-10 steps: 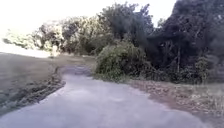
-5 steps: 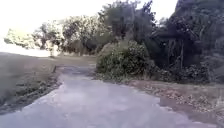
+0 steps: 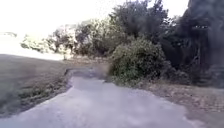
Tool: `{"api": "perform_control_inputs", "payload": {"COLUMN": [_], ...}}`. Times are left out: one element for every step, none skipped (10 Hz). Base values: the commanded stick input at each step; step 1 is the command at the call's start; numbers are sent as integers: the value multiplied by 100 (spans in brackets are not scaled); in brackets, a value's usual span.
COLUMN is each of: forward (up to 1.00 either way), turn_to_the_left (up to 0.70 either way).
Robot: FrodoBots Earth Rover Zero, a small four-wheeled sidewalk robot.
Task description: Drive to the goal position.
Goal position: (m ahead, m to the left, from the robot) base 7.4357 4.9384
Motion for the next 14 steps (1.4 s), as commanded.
{"api": "perform_control_inputs", "payload": {"forward": [0, 0, 0, 0, 0, 100, 100, 100, 100, 100, 14, 0, 0, 32], "turn_to_the_left": [0, 0, 0, 0, 0, 0, 0, 0, 0, 0, 0, 0, 0, 0]}}
